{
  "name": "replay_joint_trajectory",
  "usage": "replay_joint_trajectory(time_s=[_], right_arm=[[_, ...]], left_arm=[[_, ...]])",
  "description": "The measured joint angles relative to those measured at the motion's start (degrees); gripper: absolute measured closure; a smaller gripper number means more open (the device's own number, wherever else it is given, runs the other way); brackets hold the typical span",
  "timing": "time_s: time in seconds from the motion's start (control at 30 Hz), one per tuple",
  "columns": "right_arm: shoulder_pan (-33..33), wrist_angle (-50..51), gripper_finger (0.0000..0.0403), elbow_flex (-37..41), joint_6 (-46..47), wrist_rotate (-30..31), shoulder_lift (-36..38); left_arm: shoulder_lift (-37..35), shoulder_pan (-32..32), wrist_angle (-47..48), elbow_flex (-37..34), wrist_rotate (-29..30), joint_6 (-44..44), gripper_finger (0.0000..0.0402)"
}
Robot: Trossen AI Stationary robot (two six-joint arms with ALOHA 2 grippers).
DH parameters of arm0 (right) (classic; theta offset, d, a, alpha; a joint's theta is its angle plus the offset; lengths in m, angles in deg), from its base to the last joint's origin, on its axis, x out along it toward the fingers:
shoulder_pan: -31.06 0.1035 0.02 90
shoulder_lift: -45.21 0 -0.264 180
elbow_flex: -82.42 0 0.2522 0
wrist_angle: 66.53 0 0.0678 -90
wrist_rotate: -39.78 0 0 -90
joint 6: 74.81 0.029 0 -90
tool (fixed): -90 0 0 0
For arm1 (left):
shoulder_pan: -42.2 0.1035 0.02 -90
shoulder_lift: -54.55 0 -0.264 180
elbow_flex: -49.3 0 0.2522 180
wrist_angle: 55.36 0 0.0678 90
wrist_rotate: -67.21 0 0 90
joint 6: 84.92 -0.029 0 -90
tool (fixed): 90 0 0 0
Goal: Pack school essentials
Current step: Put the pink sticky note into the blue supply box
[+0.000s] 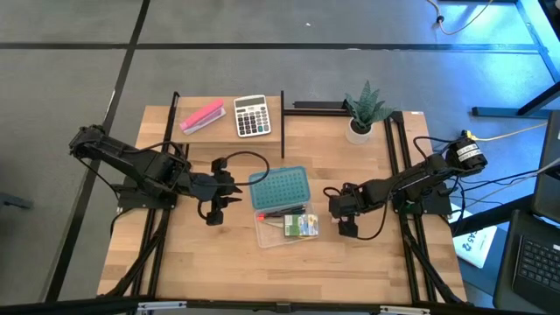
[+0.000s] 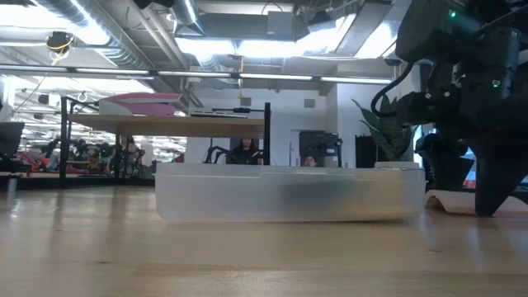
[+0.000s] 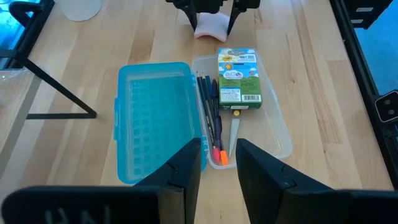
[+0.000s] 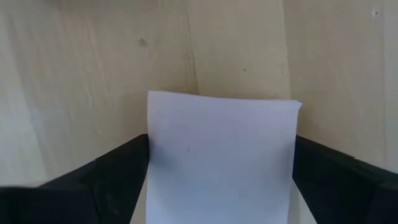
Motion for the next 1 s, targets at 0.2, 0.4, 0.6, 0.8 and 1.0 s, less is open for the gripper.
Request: replay_joint_trajectory(time_s=[0.2, 0.4, 0.6, 0.8, 1.0], right_arm=[[-0.02, -0.02, 0.0053, 0.0, 0.16, 0.07, -0.04], [-0.03, 0.71, 0.0057, -0.57, 1.72, -0.46, 0.06], [-0.06, 4.33, 0.0057, -5.66, 1.89, -2.4, -0.2], [-0.54, 9.35, 0.0057, -13.01, 2.34, -2.74, -0.11], [-2.19, 11.98, 0.0057, -20.15, 2.61, -1.08, -0.07]], left_arm=[[0.0, 0.0, 0.0, 0.0, 0.0, 0.0, 0.0308], [0.0, 0.02, 0.0, 0.0, 0.0, 0.01, 0.0308], [0.0, 0.01, 0.0, 0.0, 0.0, 0.01, 0.0308], [0.0, 0.01, 0.01, 0.0, -0.02, 0.01, 0.0308], [0.0, 0.0, 0.0, 0.0, -0.02, 0.0, 0.0308]])
